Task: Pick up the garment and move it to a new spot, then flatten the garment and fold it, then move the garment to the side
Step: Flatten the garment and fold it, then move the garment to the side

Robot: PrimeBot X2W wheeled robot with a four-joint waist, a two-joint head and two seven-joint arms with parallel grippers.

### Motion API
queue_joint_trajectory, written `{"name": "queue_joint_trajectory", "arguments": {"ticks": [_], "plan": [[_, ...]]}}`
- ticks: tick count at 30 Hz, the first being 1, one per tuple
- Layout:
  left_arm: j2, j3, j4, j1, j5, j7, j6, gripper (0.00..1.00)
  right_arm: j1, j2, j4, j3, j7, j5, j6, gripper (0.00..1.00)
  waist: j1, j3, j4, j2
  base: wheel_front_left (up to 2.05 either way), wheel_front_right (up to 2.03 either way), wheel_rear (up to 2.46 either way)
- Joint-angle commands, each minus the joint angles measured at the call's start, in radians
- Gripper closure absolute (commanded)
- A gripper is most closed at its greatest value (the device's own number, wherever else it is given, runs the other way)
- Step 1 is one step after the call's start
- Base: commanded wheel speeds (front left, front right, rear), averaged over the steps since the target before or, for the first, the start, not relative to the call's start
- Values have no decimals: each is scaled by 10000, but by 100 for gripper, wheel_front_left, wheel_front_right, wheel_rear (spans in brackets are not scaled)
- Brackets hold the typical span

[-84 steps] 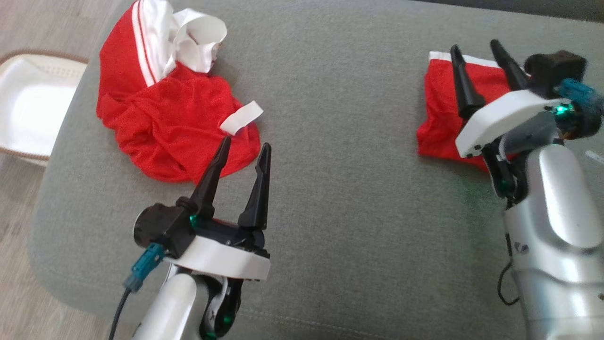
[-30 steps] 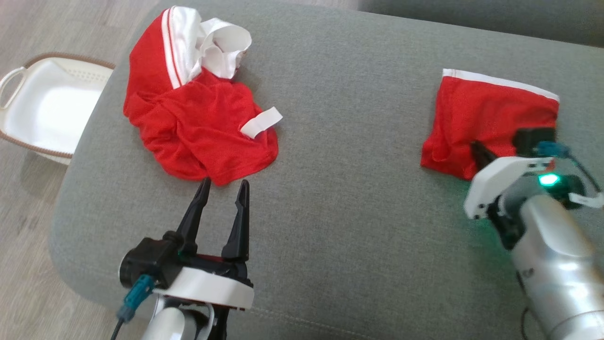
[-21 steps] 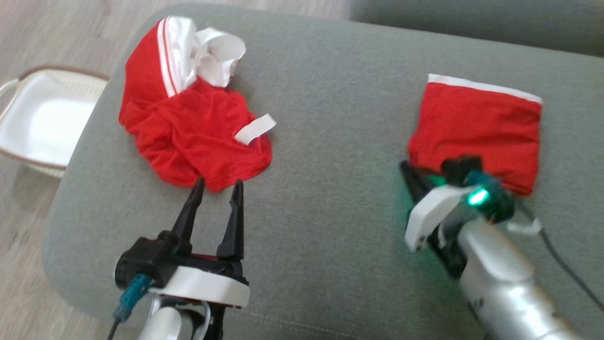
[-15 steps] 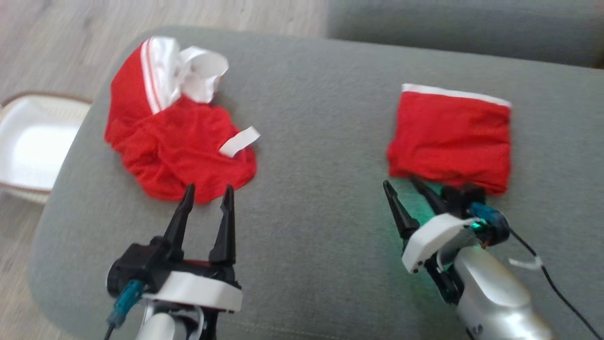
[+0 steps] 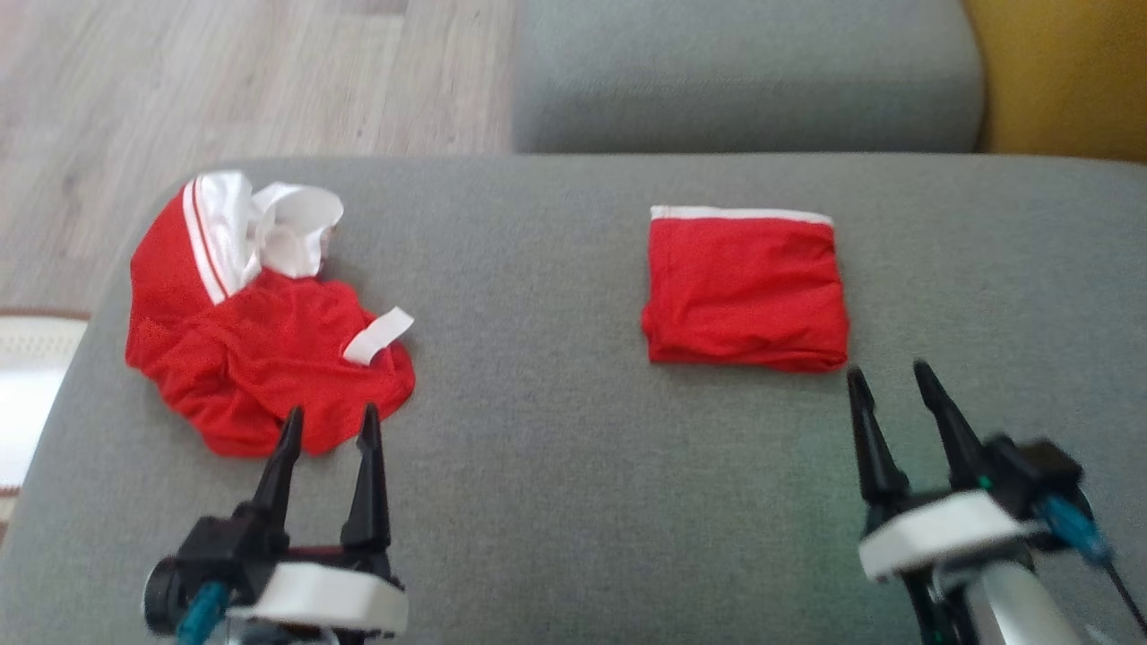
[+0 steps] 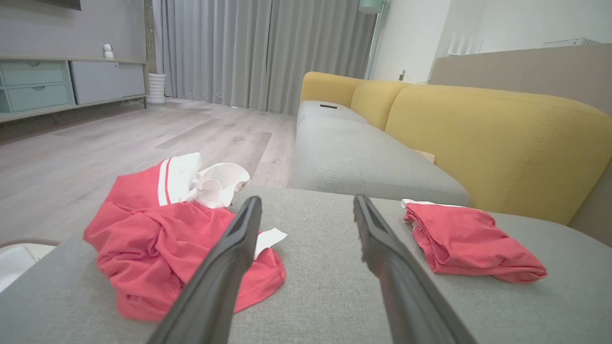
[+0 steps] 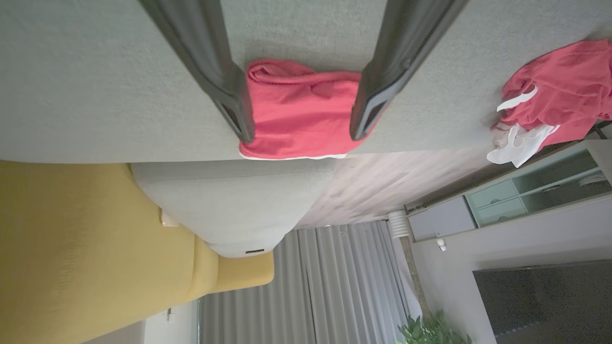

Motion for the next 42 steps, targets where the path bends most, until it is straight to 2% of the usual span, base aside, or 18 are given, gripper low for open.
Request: {"name": "queue_joint_trajectory", "arguments": {"ticks": [1,5,10,42], "plan": [[-15,426,-369,-99,294,-51,-25,0,19,-14,-630,19,-107,-217,67,0,0,-230,-118,0,0,0,0],[-15,625,-509,287,524,-51,-53,0,986,120,-1296,-552,-107,-522,67,0,0,-411,-207,0,0,0,0],[-15,825,-664,612,831,-51,-37,0,1765,242,-1912,-658,-108,-822,67,0,0,-455,-272,0,0,0,0],[-15,858,-486,816,993,-51,-78,0,2036,520,-2092,-745,-108,-953,67,0,0,-529,-252,0,0,0,0]]}}
